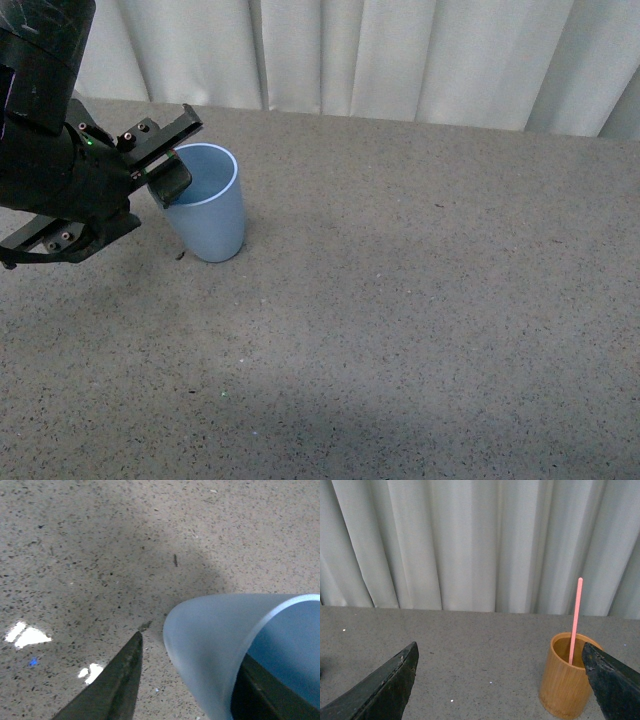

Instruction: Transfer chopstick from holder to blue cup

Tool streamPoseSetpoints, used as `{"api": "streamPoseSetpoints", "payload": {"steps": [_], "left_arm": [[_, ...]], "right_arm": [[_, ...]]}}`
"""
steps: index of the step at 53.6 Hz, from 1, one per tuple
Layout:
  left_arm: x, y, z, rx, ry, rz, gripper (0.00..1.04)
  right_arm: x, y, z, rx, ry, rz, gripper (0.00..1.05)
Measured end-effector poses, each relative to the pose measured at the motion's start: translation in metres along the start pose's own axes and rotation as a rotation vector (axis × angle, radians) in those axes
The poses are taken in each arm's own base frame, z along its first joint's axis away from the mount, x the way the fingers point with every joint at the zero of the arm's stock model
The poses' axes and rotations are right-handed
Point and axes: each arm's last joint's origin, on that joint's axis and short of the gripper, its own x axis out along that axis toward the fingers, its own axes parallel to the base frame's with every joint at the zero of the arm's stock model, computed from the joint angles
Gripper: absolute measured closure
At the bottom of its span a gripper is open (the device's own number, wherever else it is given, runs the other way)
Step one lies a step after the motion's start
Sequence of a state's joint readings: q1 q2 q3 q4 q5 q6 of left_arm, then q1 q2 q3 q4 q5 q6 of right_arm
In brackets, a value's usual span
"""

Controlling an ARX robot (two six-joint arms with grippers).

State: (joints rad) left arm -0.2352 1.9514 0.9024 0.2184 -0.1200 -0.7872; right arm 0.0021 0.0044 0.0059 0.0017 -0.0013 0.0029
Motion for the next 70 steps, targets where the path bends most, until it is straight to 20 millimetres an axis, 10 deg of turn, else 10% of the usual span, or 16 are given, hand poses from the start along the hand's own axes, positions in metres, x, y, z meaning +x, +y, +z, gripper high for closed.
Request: {"api": "streamPoseSetpoints", "payload": {"steps": [13, 70], "left_arm": [[-0.007, -0.015, -0.004, 0.05, 0.02, -0.085, 1.02], [-0.014, -0.102, -0.088, 0.244, 0.209, -0.252, 1.01]], "right_arm": [[0.0, 0.0, 0.0, 0.0, 0.0, 0.0, 0.09], [0.0, 0.0, 0.0, 0.0, 0.0, 0.0, 0.09]]}}
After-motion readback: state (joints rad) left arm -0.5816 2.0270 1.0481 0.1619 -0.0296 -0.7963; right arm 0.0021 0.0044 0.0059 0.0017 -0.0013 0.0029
